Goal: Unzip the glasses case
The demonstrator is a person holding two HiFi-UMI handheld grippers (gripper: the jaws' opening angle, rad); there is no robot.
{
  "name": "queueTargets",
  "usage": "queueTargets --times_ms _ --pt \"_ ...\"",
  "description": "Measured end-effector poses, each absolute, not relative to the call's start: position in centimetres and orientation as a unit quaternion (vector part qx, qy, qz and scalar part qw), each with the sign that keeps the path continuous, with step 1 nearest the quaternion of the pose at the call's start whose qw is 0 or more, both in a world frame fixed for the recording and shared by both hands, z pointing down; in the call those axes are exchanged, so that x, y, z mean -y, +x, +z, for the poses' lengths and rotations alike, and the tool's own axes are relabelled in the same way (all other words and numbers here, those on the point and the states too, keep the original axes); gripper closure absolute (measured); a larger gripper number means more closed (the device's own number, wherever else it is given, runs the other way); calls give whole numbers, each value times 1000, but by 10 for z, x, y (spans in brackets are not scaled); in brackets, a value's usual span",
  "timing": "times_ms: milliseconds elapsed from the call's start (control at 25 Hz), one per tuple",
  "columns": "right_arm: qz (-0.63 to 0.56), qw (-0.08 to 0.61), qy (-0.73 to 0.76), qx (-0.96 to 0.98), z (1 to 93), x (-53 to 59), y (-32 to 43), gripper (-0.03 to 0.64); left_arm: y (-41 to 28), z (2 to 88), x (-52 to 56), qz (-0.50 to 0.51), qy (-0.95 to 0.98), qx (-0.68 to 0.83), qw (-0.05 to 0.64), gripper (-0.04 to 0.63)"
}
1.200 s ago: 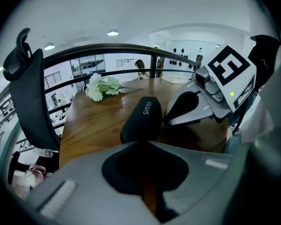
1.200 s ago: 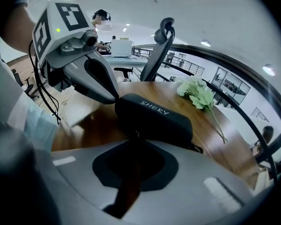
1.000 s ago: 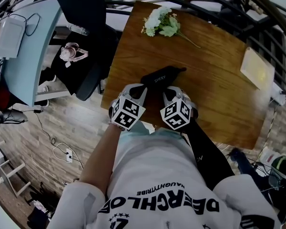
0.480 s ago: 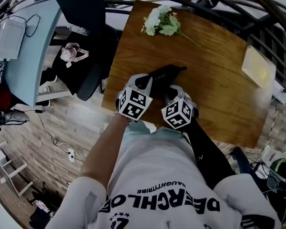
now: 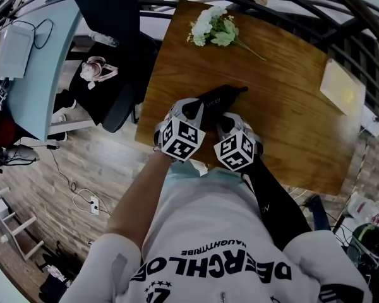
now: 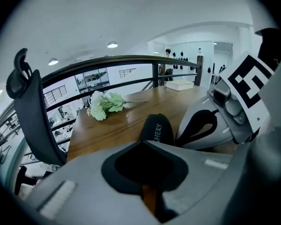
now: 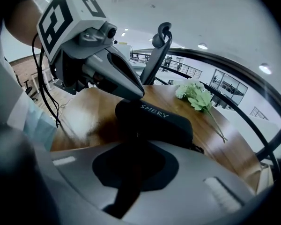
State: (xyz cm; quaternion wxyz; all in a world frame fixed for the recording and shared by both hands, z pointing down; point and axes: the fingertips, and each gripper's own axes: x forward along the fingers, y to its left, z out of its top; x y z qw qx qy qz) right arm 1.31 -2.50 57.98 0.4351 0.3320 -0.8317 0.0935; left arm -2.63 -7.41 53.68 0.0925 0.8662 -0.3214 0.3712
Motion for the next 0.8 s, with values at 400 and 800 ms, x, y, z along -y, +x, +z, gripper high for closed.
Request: queueTargets --times_ms 400,800 --pt "115 426 351 826 581 27 12 588 -26 538 73 368 868 323 86 595" --pt "120 436 375 809 584 31 24 589 -25 539 73 362 871 323 79 595"
